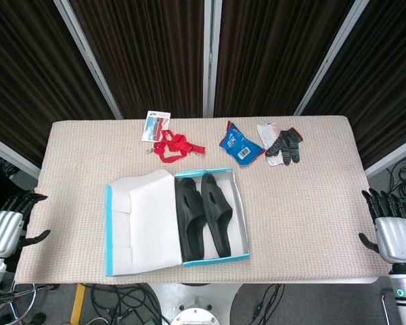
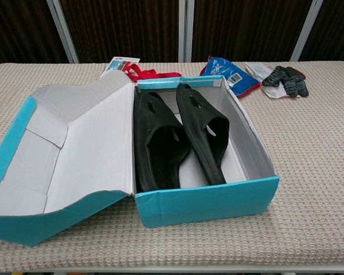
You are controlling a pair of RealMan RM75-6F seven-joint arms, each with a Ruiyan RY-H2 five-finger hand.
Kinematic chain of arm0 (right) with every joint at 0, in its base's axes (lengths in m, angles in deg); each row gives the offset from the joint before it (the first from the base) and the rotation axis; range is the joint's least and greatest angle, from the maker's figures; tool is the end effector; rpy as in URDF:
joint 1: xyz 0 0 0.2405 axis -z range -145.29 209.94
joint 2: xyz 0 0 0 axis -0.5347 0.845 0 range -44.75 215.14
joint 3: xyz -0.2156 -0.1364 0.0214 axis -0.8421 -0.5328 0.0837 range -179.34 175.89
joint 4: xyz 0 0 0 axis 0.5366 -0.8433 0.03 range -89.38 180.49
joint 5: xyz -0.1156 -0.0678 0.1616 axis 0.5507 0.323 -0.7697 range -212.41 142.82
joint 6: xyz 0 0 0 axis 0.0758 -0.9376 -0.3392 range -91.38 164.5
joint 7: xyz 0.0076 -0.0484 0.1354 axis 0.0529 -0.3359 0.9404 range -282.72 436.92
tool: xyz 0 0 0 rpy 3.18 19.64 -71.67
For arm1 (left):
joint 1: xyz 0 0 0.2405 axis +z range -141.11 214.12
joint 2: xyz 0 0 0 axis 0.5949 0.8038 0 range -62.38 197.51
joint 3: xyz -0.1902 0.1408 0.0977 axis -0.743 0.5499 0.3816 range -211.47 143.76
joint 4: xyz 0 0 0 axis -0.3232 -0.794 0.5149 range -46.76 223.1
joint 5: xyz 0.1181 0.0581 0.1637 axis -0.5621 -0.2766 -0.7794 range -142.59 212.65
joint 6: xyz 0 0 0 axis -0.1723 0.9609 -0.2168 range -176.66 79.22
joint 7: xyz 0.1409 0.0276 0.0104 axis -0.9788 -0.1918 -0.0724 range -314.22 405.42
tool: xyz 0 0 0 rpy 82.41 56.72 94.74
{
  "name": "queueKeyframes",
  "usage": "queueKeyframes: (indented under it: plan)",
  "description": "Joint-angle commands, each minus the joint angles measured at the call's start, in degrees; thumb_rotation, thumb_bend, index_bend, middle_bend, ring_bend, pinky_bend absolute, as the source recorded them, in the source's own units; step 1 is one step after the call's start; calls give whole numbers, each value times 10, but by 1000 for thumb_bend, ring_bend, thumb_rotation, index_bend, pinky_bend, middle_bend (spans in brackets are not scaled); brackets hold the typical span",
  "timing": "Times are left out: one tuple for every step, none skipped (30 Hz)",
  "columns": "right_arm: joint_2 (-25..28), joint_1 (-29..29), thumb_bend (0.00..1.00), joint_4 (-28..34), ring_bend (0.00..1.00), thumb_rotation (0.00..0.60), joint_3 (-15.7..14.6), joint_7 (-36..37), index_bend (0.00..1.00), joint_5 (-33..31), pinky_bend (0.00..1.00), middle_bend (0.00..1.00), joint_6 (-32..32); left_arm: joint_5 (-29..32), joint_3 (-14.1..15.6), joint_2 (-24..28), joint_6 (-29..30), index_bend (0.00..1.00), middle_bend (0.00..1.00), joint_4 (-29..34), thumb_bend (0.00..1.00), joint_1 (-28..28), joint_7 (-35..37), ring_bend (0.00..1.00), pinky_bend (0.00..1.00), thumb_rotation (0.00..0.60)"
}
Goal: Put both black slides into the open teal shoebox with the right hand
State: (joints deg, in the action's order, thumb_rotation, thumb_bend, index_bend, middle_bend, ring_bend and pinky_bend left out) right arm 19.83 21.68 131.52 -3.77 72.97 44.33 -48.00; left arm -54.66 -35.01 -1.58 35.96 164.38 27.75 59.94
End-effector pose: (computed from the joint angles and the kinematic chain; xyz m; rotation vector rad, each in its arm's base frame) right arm -0.3349 -0.1980 0.1595 1.4277 -0.8195 0.7418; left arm -0.3391 0.2017 0.1511 -1.4634 -0.9100 -0.9997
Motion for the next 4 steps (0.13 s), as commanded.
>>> queueKeyframes:
  plan:
    - [-5,6,87,2,0,600,-2,-10,0,5,3,35,6,0,0,0,1,239,235,1,145,1,-2,129,197,600]
    - [-6,7,87,3,0,600,0,-10,0,6,2,35,7,0,0,0,1,239,235,1,146,1,-2,129,197,600]
    - [-6,8,87,4,0,600,1,-10,0,6,2,34,8,1,0,0,1,239,235,1,145,1,-2,129,197,600]
    - [-5,9,87,5,0,600,2,-9,0,6,2,34,9,1,0,-1,1,239,235,1,145,1,-2,129,197,600]
